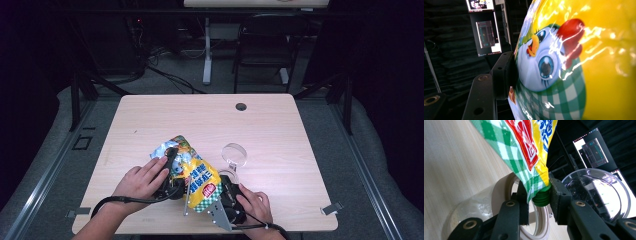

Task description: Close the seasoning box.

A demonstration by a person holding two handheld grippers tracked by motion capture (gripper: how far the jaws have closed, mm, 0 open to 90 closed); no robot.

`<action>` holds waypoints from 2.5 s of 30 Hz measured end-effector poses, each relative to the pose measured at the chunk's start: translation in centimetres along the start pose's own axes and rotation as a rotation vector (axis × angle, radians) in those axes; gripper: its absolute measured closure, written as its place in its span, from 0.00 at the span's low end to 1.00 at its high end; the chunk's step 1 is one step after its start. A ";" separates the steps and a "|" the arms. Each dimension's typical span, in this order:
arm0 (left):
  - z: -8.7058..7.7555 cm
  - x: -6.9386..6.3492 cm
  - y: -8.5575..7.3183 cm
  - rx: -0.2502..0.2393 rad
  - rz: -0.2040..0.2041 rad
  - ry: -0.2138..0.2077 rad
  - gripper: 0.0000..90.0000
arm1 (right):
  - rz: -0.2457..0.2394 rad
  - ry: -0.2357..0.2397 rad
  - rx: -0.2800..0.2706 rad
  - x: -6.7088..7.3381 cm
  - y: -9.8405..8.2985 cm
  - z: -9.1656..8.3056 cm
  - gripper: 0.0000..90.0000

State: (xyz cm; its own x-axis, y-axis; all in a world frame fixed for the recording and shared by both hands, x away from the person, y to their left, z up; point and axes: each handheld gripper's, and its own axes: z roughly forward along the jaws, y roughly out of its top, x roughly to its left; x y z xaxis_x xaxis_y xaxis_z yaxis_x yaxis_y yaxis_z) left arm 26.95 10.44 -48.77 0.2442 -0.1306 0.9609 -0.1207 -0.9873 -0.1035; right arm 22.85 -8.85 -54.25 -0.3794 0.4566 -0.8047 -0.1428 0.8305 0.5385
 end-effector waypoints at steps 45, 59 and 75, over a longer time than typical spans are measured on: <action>-0.1 1.2 0.6 0.005 0.078 -0.009 0.59 | 0.146 0.047 -0.016 -0.7 -0.1 0.0 0.79; -0.4 1.4 0.8 0.007 0.106 0.008 0.61 | 0.169 0.057 -0.020 -0.7 -0.1 0.0 0.79; -0.5 2.0 1.0 0.015 0.131 0.005 0.62 | 0.202 0.063 -0.027 -0.9 -0.3 0.0 0.79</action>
State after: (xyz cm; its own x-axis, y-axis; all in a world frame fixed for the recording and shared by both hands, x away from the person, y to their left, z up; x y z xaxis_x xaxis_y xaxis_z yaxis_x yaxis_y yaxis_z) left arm 26.84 9.21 -46.87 0.2226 -0.2578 0.9402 -0.1367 -0.9631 -0.2318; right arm 23.20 -9.47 -53.66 -0.4586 0.5913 -0.6633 -0.0823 0.7150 0.6943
